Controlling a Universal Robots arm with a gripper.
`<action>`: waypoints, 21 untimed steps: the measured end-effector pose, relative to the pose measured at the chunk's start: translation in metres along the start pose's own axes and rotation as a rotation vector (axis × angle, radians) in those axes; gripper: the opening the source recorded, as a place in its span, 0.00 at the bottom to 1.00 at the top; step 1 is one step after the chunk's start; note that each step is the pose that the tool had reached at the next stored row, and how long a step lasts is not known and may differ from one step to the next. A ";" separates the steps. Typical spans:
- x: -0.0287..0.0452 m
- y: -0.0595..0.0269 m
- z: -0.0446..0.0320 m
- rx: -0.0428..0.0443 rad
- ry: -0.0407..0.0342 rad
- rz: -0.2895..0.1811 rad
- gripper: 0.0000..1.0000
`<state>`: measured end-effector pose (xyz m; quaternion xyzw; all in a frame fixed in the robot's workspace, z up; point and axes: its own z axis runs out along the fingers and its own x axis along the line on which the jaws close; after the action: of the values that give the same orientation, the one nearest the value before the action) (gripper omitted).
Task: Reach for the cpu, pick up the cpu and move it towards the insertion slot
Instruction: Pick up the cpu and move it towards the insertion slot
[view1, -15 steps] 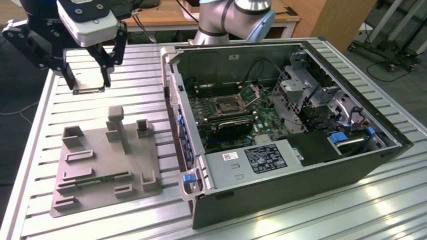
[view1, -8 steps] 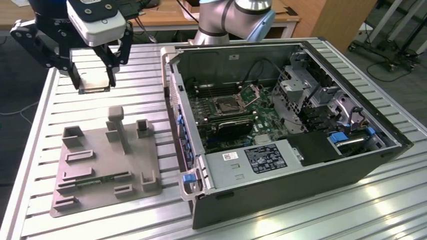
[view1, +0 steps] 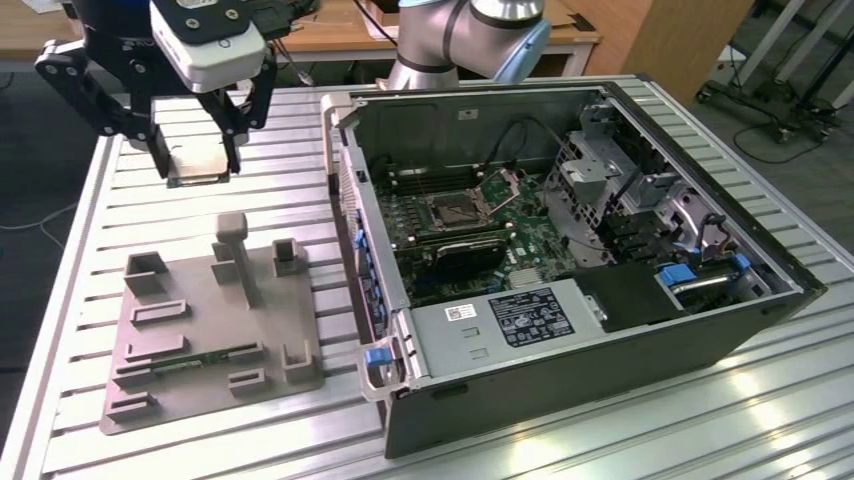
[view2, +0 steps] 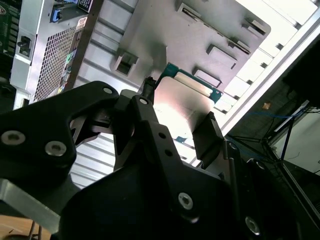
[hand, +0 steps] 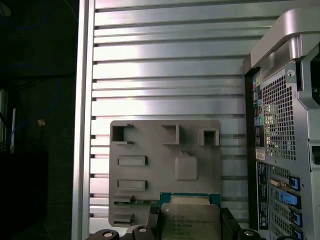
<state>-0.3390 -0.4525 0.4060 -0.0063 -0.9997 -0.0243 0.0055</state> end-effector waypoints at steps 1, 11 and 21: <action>-0.0008 0.0000 0.0003 0.0001 0.0001 0.000 0.55; -0.0082 -0.0004 0.0109 0.0003 0.0004 0.000 0.55; -0.0292 -0.0002 0.0117 0.0003 0.0003 0.000 0.55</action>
<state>-0.3099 -0.4525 0.3940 -0.0064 -0.9997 -0.0241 0.0057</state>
